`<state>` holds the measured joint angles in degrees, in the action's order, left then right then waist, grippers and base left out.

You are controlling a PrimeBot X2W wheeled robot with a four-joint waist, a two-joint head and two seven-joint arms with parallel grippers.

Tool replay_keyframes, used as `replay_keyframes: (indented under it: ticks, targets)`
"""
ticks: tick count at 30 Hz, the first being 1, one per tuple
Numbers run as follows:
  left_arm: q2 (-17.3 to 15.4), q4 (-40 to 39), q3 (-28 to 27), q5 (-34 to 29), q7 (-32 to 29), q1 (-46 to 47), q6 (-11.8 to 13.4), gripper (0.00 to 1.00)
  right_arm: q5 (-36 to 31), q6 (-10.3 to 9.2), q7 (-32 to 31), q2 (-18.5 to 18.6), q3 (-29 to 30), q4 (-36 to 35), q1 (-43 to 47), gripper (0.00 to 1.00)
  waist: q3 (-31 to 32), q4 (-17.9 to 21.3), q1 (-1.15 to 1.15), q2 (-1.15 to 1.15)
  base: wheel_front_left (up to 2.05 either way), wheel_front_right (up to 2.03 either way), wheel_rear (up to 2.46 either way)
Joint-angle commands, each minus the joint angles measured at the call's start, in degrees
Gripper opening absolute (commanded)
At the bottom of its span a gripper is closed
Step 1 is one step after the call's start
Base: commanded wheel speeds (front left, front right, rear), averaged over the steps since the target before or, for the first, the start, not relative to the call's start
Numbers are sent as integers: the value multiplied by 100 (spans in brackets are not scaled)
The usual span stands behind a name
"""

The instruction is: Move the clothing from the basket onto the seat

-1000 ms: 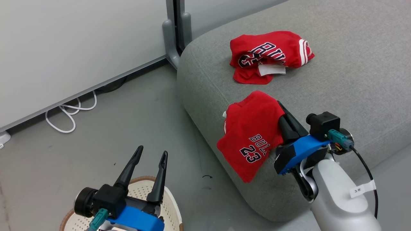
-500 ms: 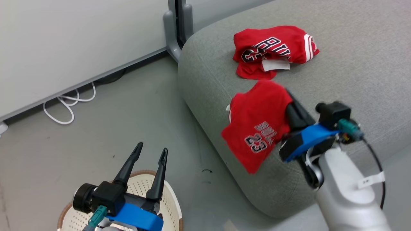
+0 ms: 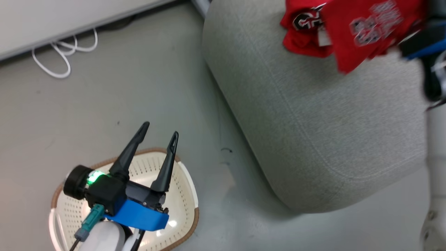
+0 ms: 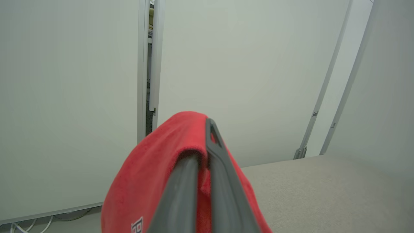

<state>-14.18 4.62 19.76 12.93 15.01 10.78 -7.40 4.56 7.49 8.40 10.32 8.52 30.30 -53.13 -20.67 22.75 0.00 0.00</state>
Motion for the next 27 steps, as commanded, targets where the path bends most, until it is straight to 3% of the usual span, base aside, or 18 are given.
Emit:
replay_keyframes:
  ticks: [1, 9, 22, 23, 24, 25, 27]
  targets:
    - [-81, -86, 2, -45, 24, 149, -8, 100, 111, 2, -68, 66, 167, -86, -272, 0, -436, -168, 0, 0, 0, 0, 0]
    - [-449, -436, 82, -117, 25, 554, -8, 100, -142, 1, -258, 622, 1401, -9, -1202, 0, -1289, -367, 0, 0, 0, 0, 0]
    - [-674, -992, 154, -207, -24, 886, -6, 100, -868, 2, -227, 445, 2508, 1129, -1065, 0, -2036, -572, 0, 0, 0, 0, 0]
    - [-676, -1011, 168, -196, -22, 892, -6, 100, -904, 1, -262, 418, 2566, 1235, -1064, 9, -2054, -584, 0, 0, 0, 0, 0]
    - [-679, -1020, 177, -185, -21, 893, -6, 100, -983, 2, -248, 380, 2621, 1319, -1075, 42, -2064, -594, 0, 0, 0, 0, 0]
    - [-681, -1021, 186, -173, -20, 896, -6, 100, -1036, 2, -226, 374, 2675, 1400, -1073, 100, -2072, -606, 0, 0, 0, 0, 0]
    - [-659, -1003, 184, -150, -16, 914, 13, 100, -1155, 2, -229, 356, 2766, 1560, -1063, 100, -2068, -638, 0, 0, 0, 0, 0]
